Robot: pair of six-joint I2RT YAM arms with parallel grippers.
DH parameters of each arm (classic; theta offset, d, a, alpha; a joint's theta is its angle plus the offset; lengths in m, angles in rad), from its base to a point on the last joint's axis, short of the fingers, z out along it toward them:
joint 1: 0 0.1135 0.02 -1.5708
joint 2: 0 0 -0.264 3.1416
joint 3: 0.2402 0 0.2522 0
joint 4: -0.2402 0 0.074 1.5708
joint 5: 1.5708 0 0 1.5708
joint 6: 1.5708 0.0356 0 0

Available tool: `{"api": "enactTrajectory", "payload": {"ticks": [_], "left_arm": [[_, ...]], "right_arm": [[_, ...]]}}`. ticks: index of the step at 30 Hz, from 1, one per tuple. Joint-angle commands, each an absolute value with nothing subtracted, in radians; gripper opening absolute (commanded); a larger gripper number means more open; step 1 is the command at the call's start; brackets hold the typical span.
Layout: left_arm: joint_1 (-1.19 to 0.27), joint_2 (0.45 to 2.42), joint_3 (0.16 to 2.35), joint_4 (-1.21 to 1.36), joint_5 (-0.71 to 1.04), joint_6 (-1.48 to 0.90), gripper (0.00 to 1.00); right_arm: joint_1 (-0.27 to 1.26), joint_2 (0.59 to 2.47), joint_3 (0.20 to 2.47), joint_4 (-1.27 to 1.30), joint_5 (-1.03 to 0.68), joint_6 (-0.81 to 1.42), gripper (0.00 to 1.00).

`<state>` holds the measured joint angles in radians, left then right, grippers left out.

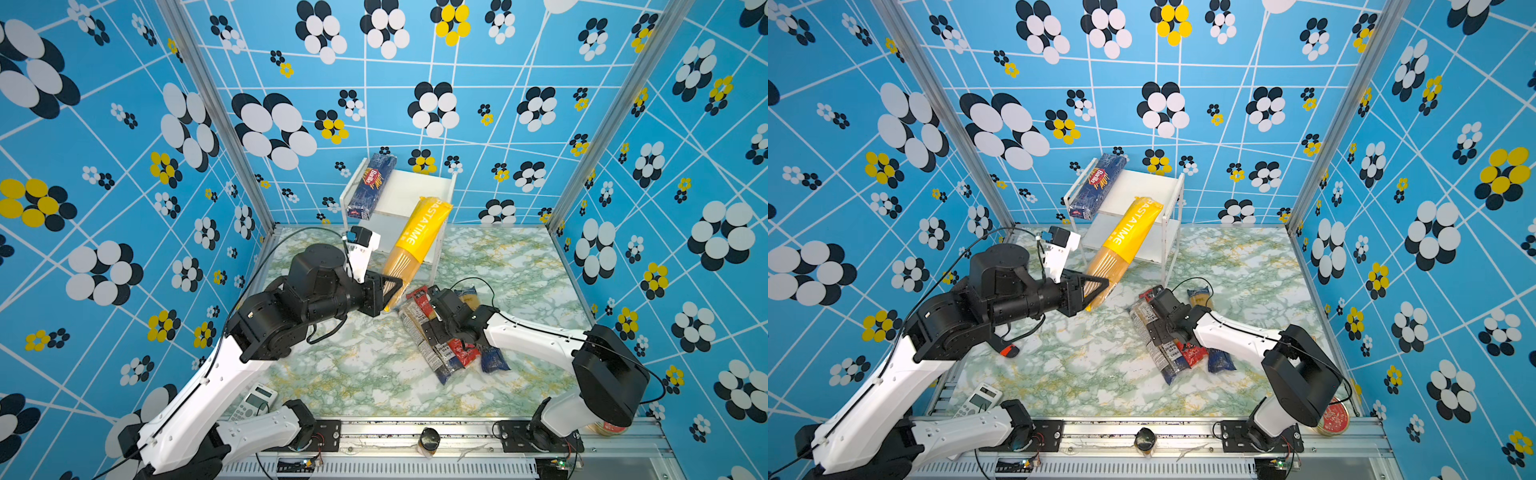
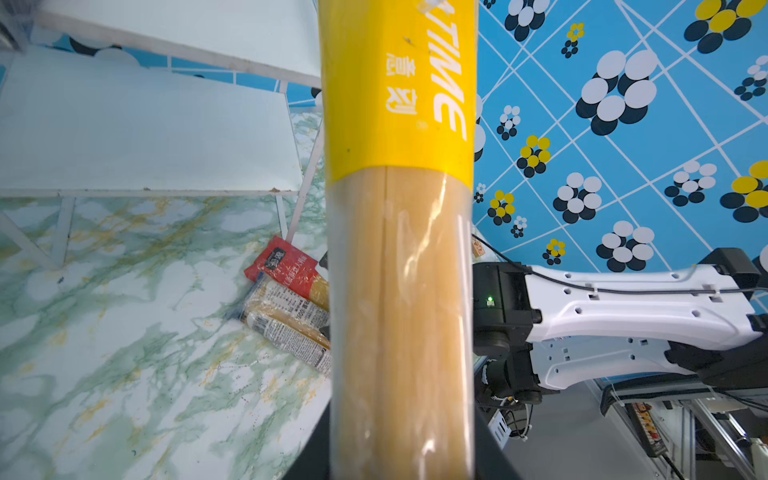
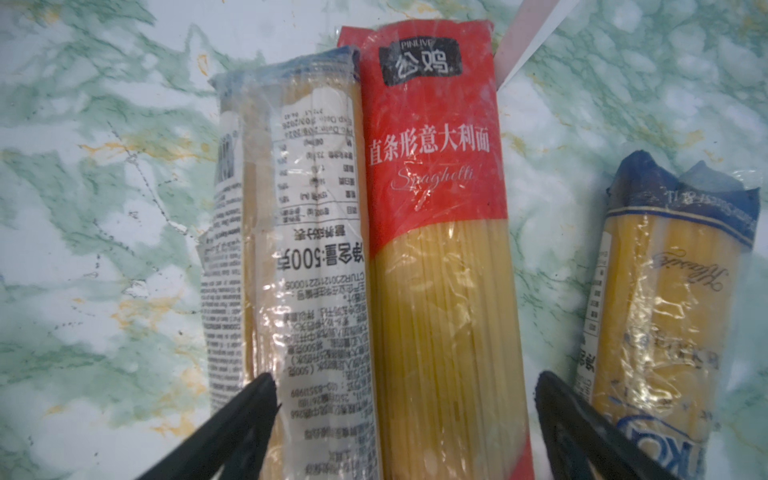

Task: Place and organize the pasta boxes and bags onto the shelf
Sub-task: 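Carry the yellow bag with the left gripper to the shelf's top tier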

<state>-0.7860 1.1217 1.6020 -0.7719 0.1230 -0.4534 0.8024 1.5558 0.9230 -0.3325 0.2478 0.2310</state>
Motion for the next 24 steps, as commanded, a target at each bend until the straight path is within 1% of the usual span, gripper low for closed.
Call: {"api": "enactTrajectory", "payload": {"ticks": [1,8,18,24], "left_arm": [[-0.756,1.177,1.745,-0.565,0.088,-0.325,0.00],[-0.677,1.353,1.918,-0.514,0.106,-0.282,0.00],[-0.647,1.595,2.193,-0.539,-0.053,-0.134,0.00],[-0.611,1.682,2.247,-0.551,-0.109,-0.124,0.00]], "right_arm": [[0.796,1.567,0.909,-0.338,0.231,0.223,0.99],[0.796,1.559,0.889,-0.329,0.232,0.227,0.99],[0.796,1.555,0.871,-0.316,0.235,0.233,0.99],[0.796,1.552,0.861,-0.311,0.236,0.237,0.99]]}}
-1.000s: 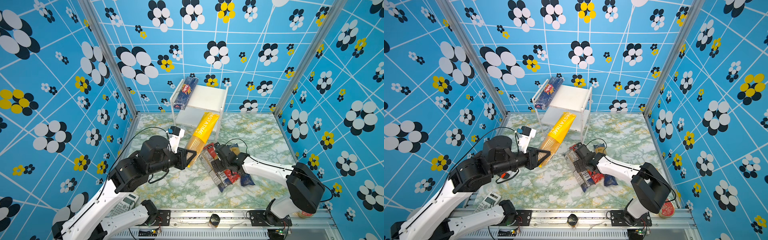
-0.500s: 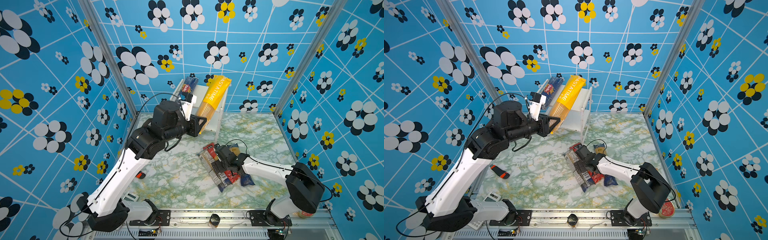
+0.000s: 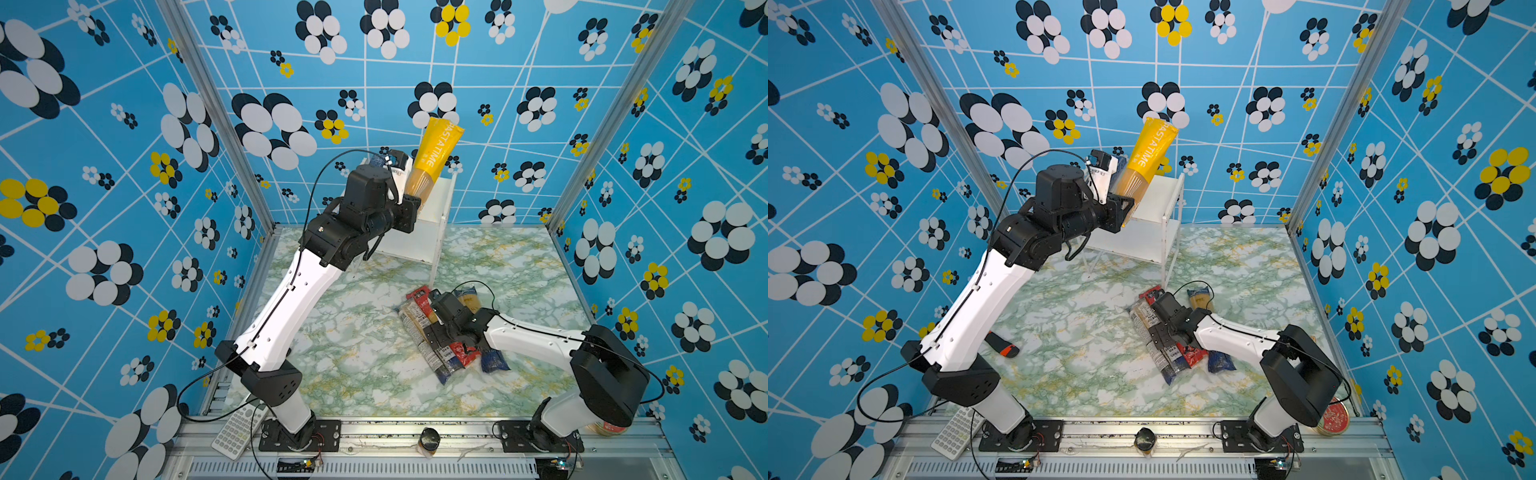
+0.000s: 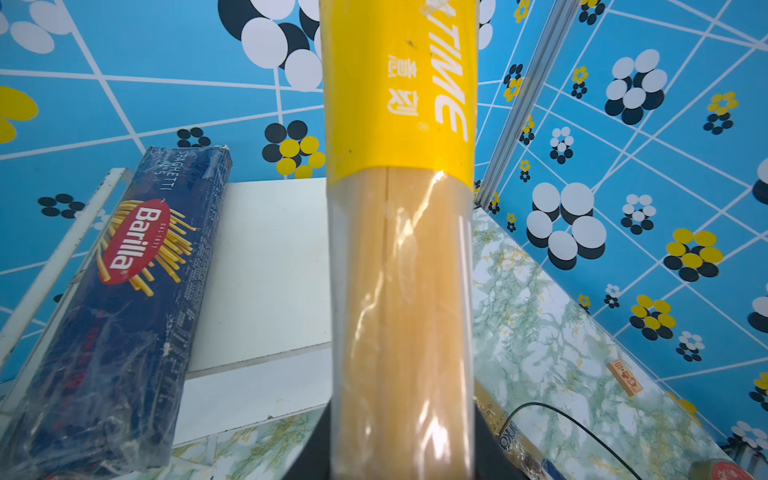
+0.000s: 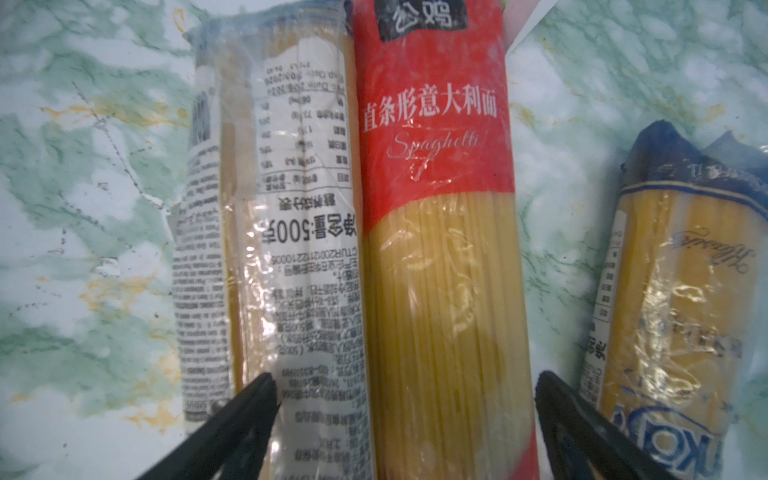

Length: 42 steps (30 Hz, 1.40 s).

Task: Place and organize the pasta boxes and bags onto the shelf
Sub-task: 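Carry the yellow bag with the left gripper to the shelf's top tier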

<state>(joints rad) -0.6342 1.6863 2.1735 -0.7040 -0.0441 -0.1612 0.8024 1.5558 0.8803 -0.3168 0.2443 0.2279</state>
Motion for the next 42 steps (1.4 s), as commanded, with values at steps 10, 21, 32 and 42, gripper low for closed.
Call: {"api": "enactTrajectory", "payload": {"ticks": [10,21,32,42], "left_arm": [[-0.562,1.805,2.314,-0.590,-0.125,-0.112,0.00],[-0.557,1.842,2.327,-0.645,-0.188,-0.117,0.00],[-0.555,1.849,2.327,-0.665,-0.241,-0.095,0.15],[-0.555,1.879,2.325,-0.675,-0.256,-0.106,0.24]], "right_arm": [[0.796,1.544,0.847,-0.312,0.241,0.242,0.99],[0.796,1.562,0.854,-0.311,0.240,0.241,0.99],[0.796,1.570,0.862,-0.317,0.235,0.239,0.99],[0.796,1.585,0.870,-0.319,0.232,0.237,0.99]]}}
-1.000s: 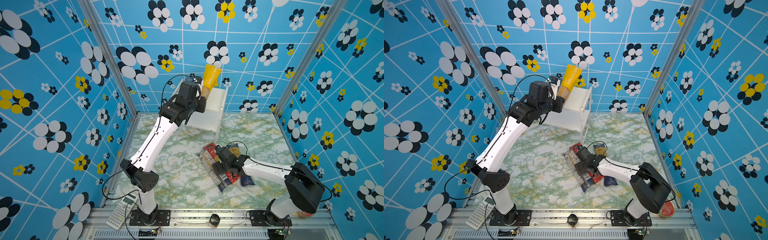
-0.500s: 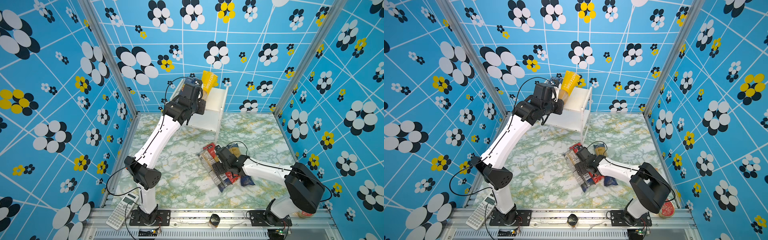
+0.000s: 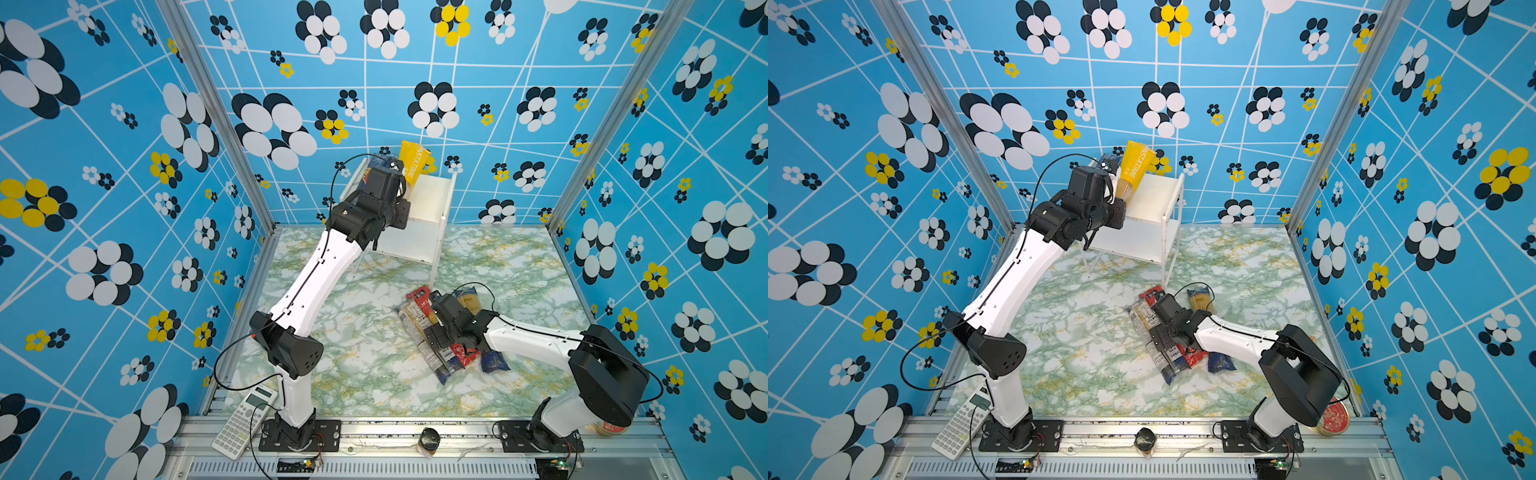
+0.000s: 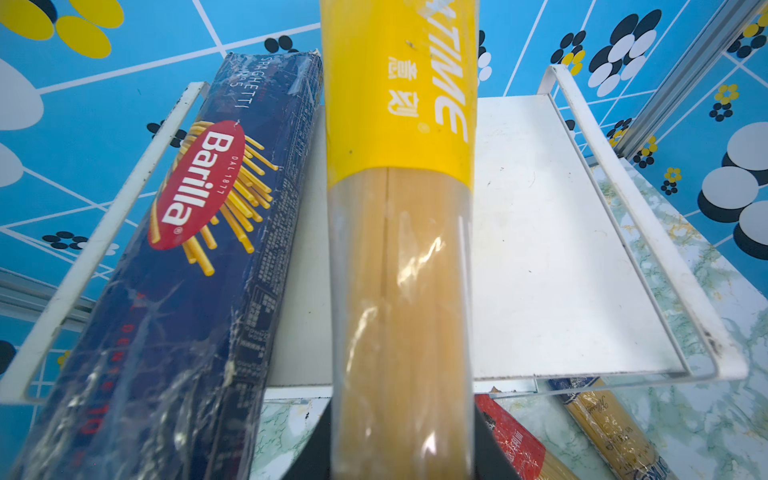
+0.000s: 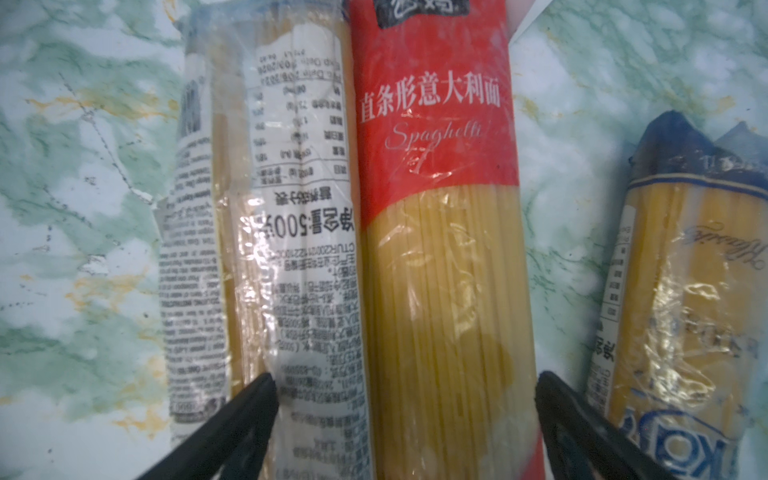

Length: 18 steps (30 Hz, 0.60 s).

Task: Place and organize the pasta boxes and bags onto the shelf
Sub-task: 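Carry the yellow bag with the left gripper to the shelf's top tier, then lower the yellow bag beside the Barilla box and open the left gripper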

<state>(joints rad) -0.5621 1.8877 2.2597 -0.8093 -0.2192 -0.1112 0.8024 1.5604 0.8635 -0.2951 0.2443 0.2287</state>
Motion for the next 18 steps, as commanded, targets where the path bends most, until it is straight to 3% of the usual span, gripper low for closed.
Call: {"api": "enactTrajectory", "payload": {"ticks": [1,12,18], "left_arm": [[-0.555,1.882,2.326,-0.676,-0.259,-0.106,0.25],[-0.555,1.896,2.326,-0.678,-0.301,-0.109,0.36],[-0.555,1.898,2.322,-0.684,-0.314,-0.116,0.51]], "right_arm": [[0.796,1.584,0.870,-0.319,0.232,0.237,0.99],[0.795,1.588,0.876,-0.329,0.233,0.226,0.99],[0.796,1.577,0.894,-0.368,0.241,0.202,0.99]]}}
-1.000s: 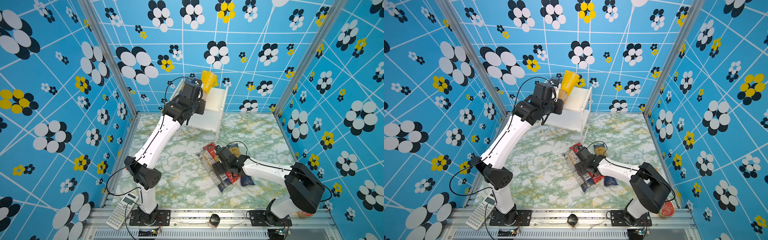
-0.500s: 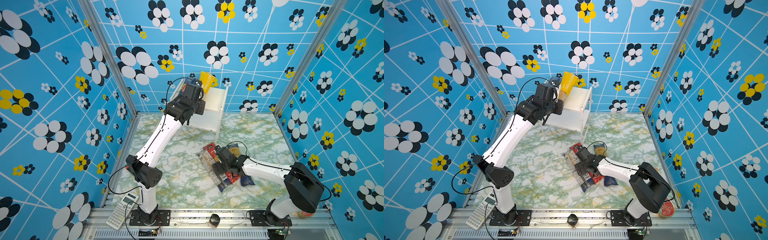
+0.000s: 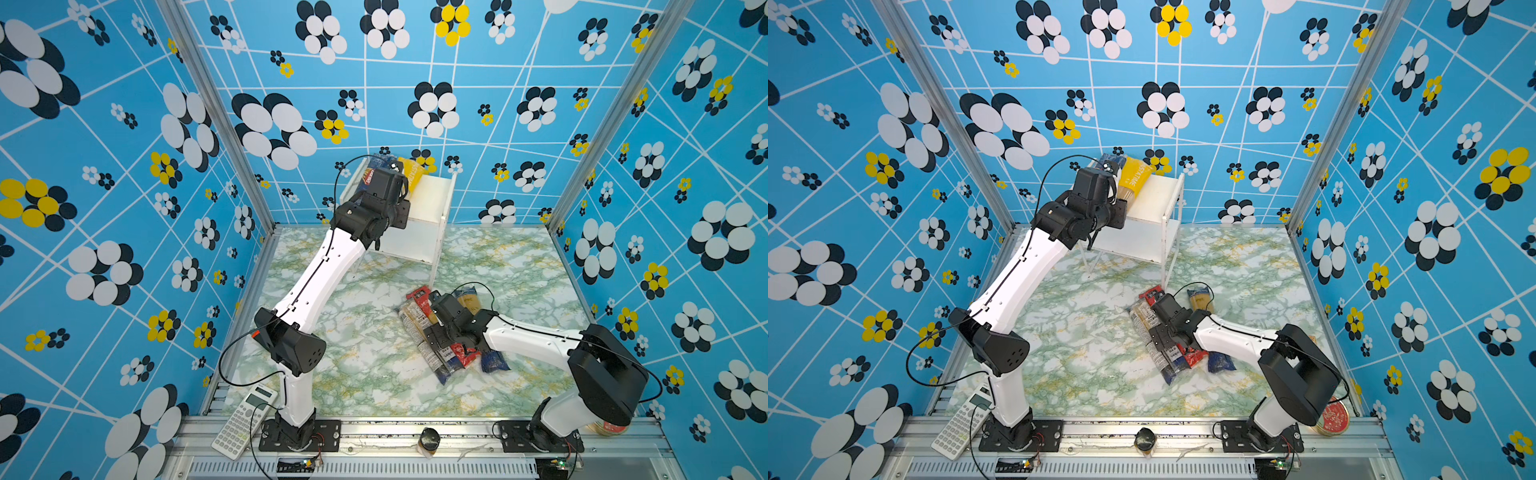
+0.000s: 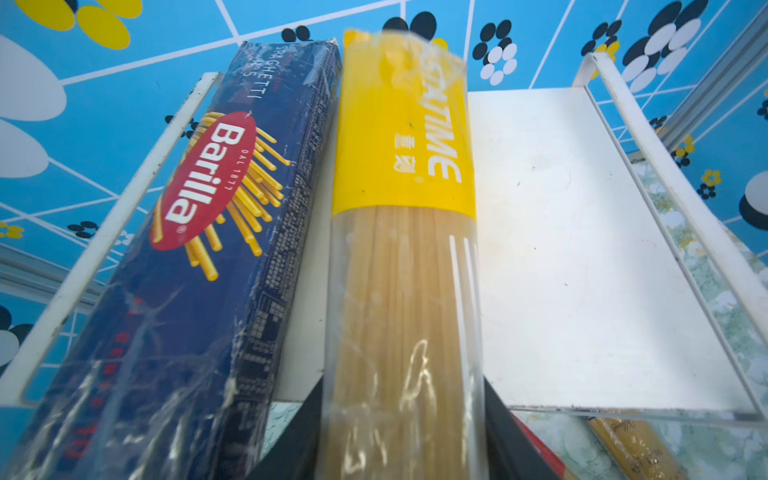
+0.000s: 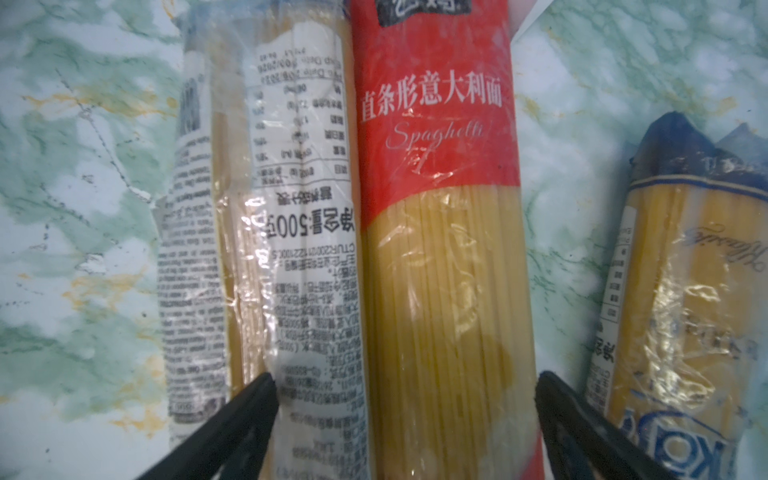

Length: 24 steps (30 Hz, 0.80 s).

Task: Place and organize the pasta boxes and bags onto the shelf
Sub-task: 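Lower the yellow bag beside the Barilla box and open the left gripper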

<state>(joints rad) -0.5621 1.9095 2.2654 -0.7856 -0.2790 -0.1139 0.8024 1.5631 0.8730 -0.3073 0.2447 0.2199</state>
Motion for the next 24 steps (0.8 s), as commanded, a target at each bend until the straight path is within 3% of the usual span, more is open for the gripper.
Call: {"api": "enactTrajectory", "payload": {"ticks": [1,7,15,24], "left_arm": [[-0.555,1.899,2.322,-0.684,-0.312,-0.117,0.53],[-0.555,1.894,2.321,-0.679,-0.302,-0.114,0.62],[-0.568,1.855,2.288,-0.672,-0.289,-0.101,0.99],[-0.645,1.611,2.042,-0.596,-0.312,-0.078,0.99]], "right_arm": [[0.796,1.573,0.893,-0.372,0.239,0.199,0.99],[0.795,1.561,0.898,-0.397,0.232,0.199,0.99],[0.794,1.536,0.924,-0.438,0.243,0.176,0.99],[0.794,1.499,0.950,-0.485,0.332,0.167,0.99]]}}
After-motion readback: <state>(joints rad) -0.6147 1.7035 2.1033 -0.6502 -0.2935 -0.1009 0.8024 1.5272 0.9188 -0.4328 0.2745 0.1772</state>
